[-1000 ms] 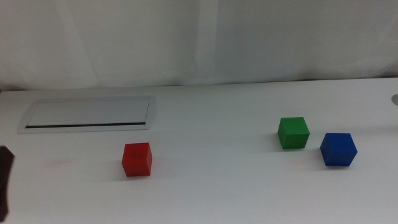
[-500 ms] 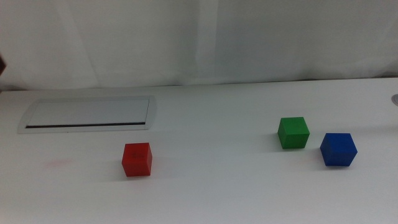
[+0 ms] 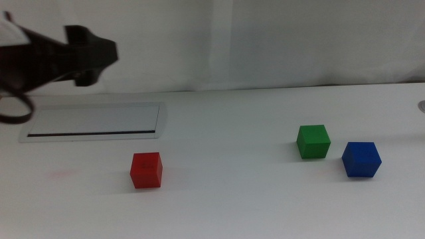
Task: Stack red cubes first, then green, then blue cubes in a specific spot.
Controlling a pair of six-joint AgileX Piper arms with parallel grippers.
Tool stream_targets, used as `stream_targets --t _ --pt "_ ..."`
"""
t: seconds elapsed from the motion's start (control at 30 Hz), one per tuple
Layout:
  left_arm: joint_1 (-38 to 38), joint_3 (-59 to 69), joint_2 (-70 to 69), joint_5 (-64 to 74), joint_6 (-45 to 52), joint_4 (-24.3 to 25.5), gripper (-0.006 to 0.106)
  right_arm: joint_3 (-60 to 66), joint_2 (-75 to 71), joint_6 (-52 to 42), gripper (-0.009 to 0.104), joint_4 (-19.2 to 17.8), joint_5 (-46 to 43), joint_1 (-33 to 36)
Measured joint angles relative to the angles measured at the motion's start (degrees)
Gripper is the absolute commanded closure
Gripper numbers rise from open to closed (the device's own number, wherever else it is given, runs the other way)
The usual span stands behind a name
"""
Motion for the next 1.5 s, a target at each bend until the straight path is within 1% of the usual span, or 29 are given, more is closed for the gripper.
stream_targets --t 0.17,0.2,0.3,0.33,0.47,0.53,0.73,0.9,0.97,1.13,1.5 --pt "-3.64 -2.59 6.99 0.65 -2.51 0.17 0.009 0.0 0.0 0.0 -0.008 0.0 0.0 0.0" --pt "-4.33 -3.12 8.6 1.16 -3.92 1.04 0.009 0.0 0.0 0.0 -0.008 0.0 0.0 0.0" --pt "-6.04 -5.13 13.04 3.86 -9.25 5.91 0.009 0.0 0.0 0.0 -0.008 0.0 0.0 0.0" --pt "-6.86 -6.29 15.12 5.61 -12.0 8.54 0.009 0.0 0.0 0.0 -0.008 0.0 0.0 0.0" --pt "-9.46 -9.6 21.52 10.67 -19.72 15.69 0.009 0.0 0.0 0.0 -0.008 0.0 0.0 0.0" --pt "-10.39 -10.71 24.67 12.24 -22.24 16.92 0.009 0.0 0.0 0.0 -0.008 0.0 0.0 0.0" --pt "-11.03 -11.43 31.98 15.0 -29.46 17.66 0.009 0.0 0.0 0.0 -0.008 0.0 0.0 0.0" --pt "-11.03 -11.52 37.46 17.5 -32.51 18.61 0.009 0.0 0.0 0.0 -0.008 0.0 0.0 0.0" --pt "-11.03 -11.52 38.8 17.61 -32.95 18.83 0.009 0.0 0.0 0.0 -0.008 0.0 0.0 0.0" --pt "-11.03 -11.52 41.29 17.83 -35.38 21.28 0.01 0.0 0.0 0.0 -0.008 0.0 0.0 0.0" --pt "-11.03 -11.52 45.91 16.26 -38.44 21.88 0.01 0.0 0.0 0.1 -0.008 0.0 0.0 0.0"
